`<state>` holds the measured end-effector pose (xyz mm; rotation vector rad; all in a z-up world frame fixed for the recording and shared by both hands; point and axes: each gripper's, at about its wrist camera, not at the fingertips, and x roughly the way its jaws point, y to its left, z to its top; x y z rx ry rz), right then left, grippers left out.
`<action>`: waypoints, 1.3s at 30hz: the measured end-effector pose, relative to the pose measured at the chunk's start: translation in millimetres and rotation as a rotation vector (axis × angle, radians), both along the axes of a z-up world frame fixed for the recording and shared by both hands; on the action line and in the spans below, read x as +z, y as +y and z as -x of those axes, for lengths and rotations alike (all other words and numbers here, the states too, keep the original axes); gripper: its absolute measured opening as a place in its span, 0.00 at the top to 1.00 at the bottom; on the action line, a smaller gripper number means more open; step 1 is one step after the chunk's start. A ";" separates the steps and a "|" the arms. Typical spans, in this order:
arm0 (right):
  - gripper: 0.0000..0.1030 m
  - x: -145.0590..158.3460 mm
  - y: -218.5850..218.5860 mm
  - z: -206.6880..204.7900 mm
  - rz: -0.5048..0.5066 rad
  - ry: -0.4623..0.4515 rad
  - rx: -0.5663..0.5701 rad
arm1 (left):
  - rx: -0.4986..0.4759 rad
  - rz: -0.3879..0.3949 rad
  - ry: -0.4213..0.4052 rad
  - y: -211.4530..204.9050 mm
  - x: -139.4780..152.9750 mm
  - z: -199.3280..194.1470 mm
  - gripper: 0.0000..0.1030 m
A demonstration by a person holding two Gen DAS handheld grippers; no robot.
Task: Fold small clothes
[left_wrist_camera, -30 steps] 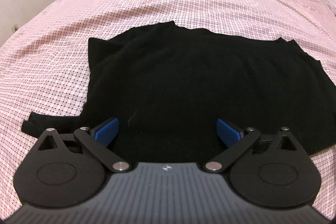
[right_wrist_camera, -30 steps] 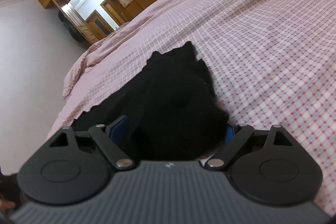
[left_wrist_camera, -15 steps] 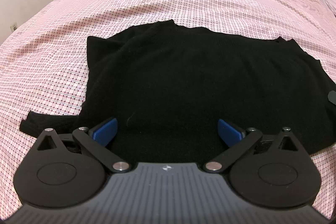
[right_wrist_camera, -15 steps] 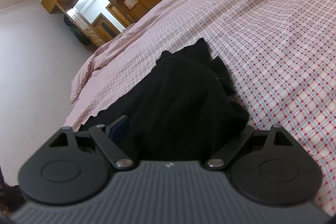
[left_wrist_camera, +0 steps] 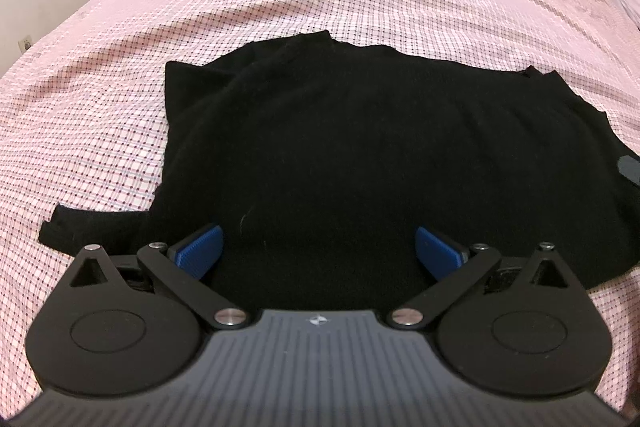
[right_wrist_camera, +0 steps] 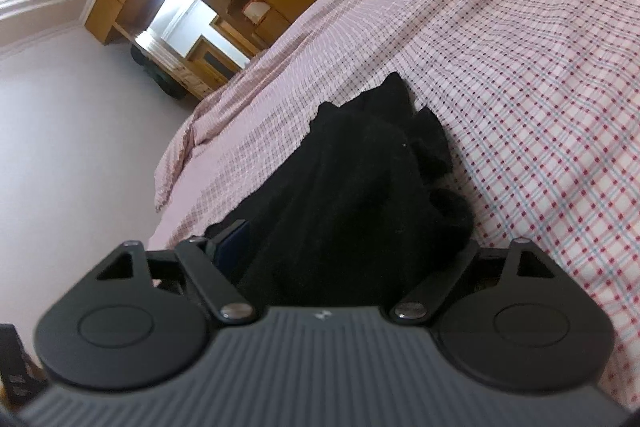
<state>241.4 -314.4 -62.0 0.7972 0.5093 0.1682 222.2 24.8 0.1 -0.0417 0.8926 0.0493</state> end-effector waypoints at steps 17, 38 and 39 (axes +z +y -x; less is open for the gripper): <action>0.71 -11.6 -12.1 2.5 -0.031 0.014 -0.081 | 0.011 0.009 0.011 -1.4 2.8 1.2 0.00; 0.75 2.5 -11.4 -18.1 -0.036 0.011 -0.077 | 0.049 0.038 -0.006 21.9 25.3 18.6 0.00; 0.75 6.1 -10.5 -19.1 -0.033 0.004 -0.076 | 0.052 0.039 -0.008 23.9 26.4 19.7 0.00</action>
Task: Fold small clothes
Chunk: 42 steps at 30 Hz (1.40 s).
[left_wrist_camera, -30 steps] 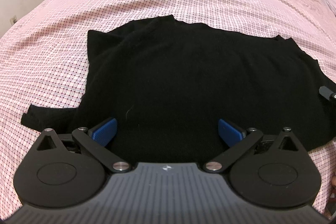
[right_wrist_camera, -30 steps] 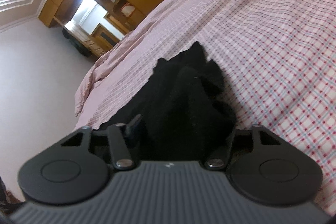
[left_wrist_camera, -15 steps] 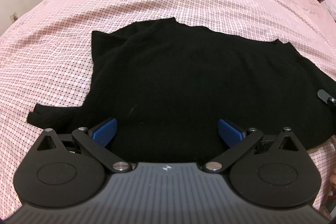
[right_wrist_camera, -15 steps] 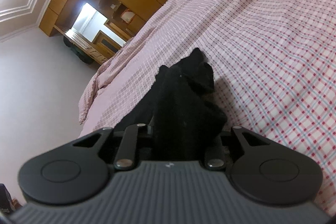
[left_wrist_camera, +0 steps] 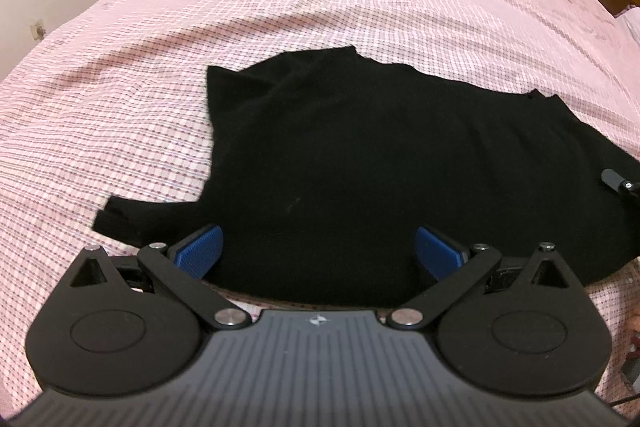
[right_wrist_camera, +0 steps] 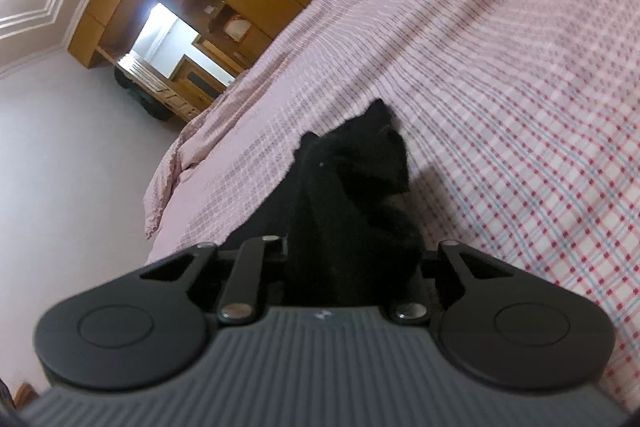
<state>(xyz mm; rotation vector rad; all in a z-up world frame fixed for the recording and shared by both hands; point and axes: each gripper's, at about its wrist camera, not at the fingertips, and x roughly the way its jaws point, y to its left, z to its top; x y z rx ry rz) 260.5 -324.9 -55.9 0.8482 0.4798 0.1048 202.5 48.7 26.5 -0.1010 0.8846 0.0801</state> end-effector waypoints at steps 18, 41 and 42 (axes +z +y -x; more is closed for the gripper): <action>0.77 76.4 70.4 -23.0 0.084 -0.116 0.084 | 0.046 -0.043 -0.063 58.3 28.3 7.7 0.00; 0.78 58.9 314.5 -61.1 0.395 -0.125 0.464 | 0.237 0.022 -0.047 188.2 0.1 33.8 0.00; 0.78 50.1 319.5 -61.7 0.410 -0.107 0.478 | 0.241 0.024 -0.047 191.8 -1.8 36.1 0.00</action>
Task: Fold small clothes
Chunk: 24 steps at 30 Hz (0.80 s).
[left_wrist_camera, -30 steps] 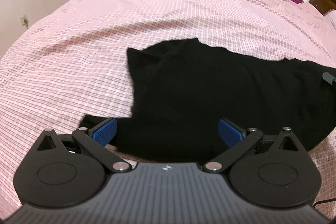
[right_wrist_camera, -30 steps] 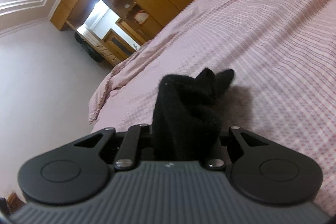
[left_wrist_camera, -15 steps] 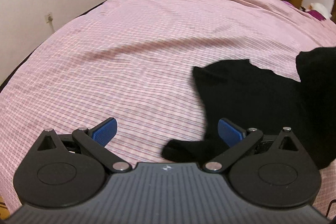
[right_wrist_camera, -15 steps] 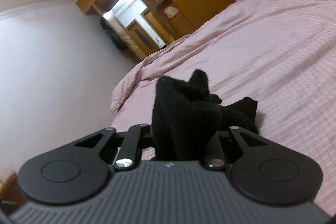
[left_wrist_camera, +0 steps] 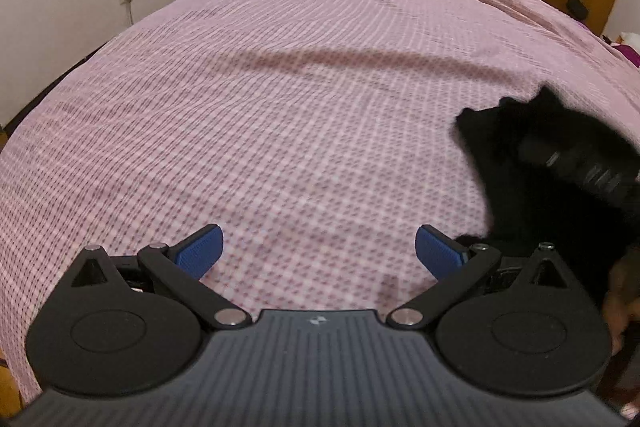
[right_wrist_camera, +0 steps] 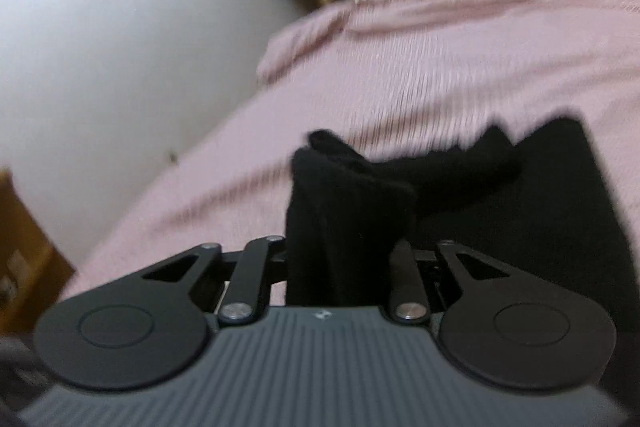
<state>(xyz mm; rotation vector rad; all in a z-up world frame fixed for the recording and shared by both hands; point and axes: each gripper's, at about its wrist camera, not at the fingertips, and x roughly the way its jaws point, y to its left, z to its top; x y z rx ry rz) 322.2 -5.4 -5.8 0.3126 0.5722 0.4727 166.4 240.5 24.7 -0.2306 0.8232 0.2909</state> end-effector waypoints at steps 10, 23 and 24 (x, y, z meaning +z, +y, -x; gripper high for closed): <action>0.74 7.9 23.0 20.1 0.173 -0.086 0.063 | 0.031 0.008 -0.022 20.7 1.1 7.1 0.00; 0.41 37.8 -19.3 96.7 0.092 -0.172 0.227 | -0.066 -0.009 -0.137 -11.0 46.2 -2.5 0.00; 0.41 40.3 -28.8 100.4 0.073 -0.170 0.213 | -0.083 -0.010 -0.148 -16.6 50.6 -5.4 0.00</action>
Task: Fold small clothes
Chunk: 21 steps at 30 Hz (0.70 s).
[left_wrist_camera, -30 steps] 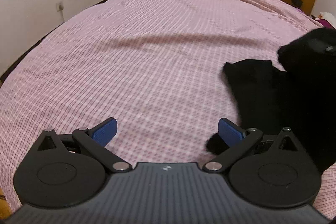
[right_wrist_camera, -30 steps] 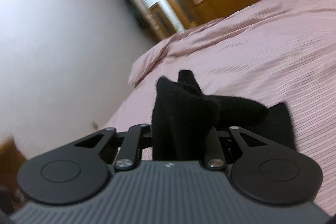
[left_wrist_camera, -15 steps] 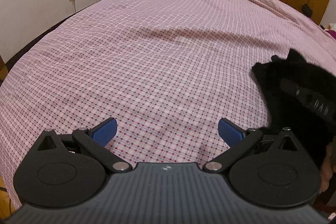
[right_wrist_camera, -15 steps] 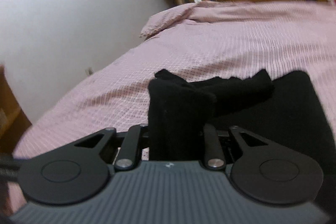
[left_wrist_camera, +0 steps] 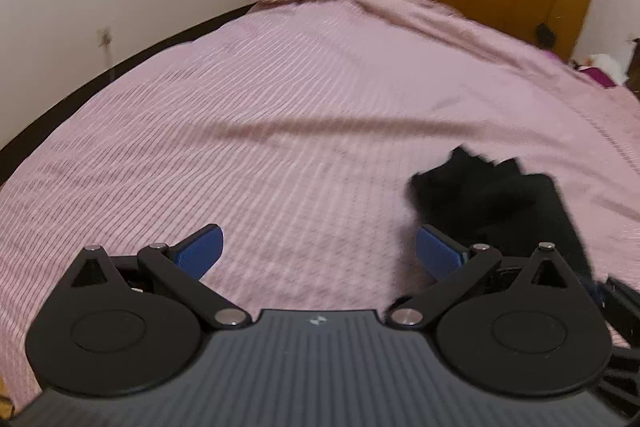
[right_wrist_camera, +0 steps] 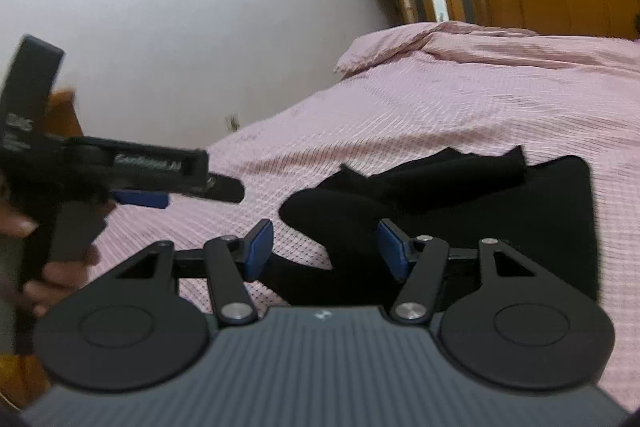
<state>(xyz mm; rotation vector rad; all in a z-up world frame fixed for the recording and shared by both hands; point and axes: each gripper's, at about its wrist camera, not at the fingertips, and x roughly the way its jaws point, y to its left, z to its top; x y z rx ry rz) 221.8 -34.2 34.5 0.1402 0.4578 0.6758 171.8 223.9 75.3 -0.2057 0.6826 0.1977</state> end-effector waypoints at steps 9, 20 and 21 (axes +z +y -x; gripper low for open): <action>0.40 -5.0 -75.0 -1.1 -0.063 0.069 -0.282 | -0.248 -0.094 -0.051 -81.9 17.6 -50.2 0.00; 0.40 -36.1 -91.0 -20.6 -0.055 0.168 -0.350 | -0.295 -0.253 0.071 -134.8 -43.7 -135.6 0.27; 0.41 -39.6 -88.6 -22.6 -0.044 0.171 -0.348 | -0.269 -0.273 0.081 -132.4 -49.8 -139.9 0.32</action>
